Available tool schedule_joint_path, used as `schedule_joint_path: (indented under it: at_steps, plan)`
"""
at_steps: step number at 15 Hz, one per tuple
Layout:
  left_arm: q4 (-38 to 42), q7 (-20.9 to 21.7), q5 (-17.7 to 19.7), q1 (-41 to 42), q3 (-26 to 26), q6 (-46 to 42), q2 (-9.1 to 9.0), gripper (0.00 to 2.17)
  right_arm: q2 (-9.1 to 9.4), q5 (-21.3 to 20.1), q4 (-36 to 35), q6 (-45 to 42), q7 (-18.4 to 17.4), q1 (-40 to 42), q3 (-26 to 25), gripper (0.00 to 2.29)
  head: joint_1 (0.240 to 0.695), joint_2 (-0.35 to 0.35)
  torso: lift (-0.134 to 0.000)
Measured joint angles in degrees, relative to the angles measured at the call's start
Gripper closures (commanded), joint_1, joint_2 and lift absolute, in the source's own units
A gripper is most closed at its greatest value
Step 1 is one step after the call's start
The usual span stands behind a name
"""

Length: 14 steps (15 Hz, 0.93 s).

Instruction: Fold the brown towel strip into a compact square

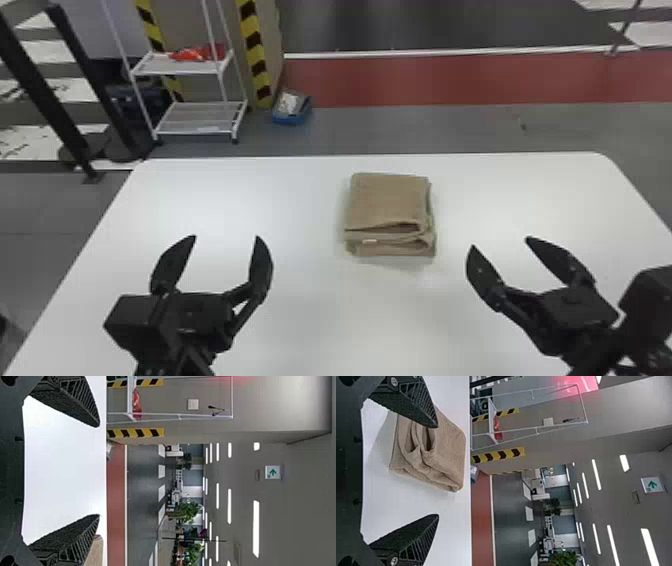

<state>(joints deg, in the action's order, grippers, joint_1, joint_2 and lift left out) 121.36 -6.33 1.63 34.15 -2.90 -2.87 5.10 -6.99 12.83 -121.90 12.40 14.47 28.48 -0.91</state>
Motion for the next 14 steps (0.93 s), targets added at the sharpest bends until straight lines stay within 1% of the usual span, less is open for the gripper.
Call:
schedule_joint_path:
  at_steps: [6,14]
  plan:
    - [-0.1,-0.8,-0.1,-0.4,-0.1,2.5,-0.02,0.07,-0.39,0.1,-0.2,-0.1,-1.1,0.3,-0.3,0.08,0.695,0.055,-0.108]
    - [-0.6,-1.1,0.7,-0.4,0.6,2.2,-0.09,0.07,-0.40,0.5,-0.2,-0.7,-0.9,0.8,-1.2,0.09,0.695,0.056,-0.108]
